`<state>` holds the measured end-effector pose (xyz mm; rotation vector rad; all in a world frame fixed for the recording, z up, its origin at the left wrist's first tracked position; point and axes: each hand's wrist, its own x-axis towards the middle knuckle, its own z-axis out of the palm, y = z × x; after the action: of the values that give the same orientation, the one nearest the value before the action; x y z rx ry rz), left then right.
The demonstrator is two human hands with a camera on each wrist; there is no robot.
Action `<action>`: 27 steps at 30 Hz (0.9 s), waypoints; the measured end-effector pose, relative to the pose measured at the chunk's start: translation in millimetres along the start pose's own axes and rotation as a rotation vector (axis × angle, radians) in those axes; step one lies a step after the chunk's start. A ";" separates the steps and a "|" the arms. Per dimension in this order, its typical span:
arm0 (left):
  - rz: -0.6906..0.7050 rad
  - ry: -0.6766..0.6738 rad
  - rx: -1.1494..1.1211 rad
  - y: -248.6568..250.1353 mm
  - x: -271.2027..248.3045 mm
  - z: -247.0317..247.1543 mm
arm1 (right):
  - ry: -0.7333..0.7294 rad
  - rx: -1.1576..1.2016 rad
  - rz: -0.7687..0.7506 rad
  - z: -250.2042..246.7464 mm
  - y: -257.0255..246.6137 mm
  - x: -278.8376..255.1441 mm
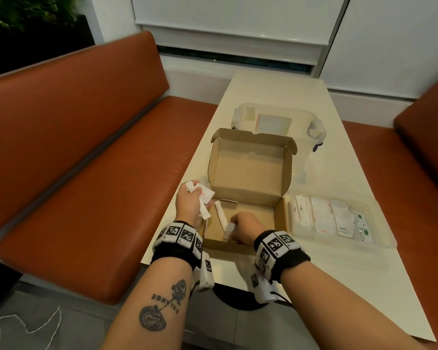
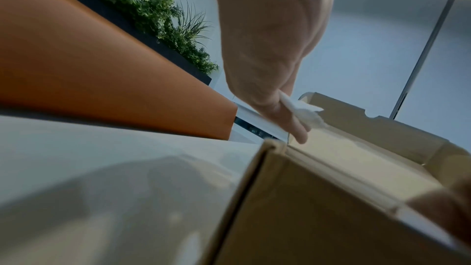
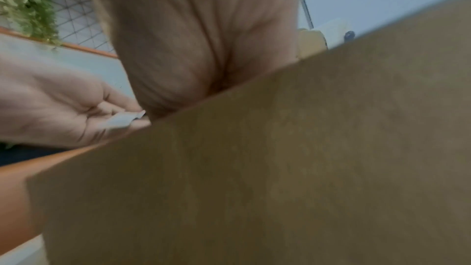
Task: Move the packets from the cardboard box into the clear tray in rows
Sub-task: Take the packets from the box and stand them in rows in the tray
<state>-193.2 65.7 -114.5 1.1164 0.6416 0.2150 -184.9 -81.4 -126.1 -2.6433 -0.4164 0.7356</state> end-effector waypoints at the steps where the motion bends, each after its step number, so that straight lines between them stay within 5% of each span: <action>1: 0.001 -0.004 0.012 -0.7 0.2 -0.2 | 0.024 0.064 -0.002 -4.2 -0.1 0.0; 6: 0.059 -0.065 0.119 -0.9 2.9 2.7 | 0.170 0.413 -0.076 -41.2 -13.2 3.3; 14: -0.061 -0.270 0.047 1.3 1.2 6.8 | 0.316 0.558 -0.161 -52.8 -47.6 21.4; 20: 0.097 -0.078 0.231 -5.1 16.0 -12.9 | 0.392 0.556 -0.117 -38.0 -44.6 35.6; 22: 0.095 -0.071 0.227 -6.1 18.4 -18.7 | 0.414 0.423 -0.065 -34.6 -39.3 39.6; 27: 0.066 -0.097 0.230 -12.5 21.7 -20.0 | 0.116 -0.104 -0.079 -26.3 -47.5 47.9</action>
<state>-189.2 85.7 -139.2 1.3624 0.5529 0.1451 -139.9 -28.3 -106.1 -2.7314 -0.5372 0.5470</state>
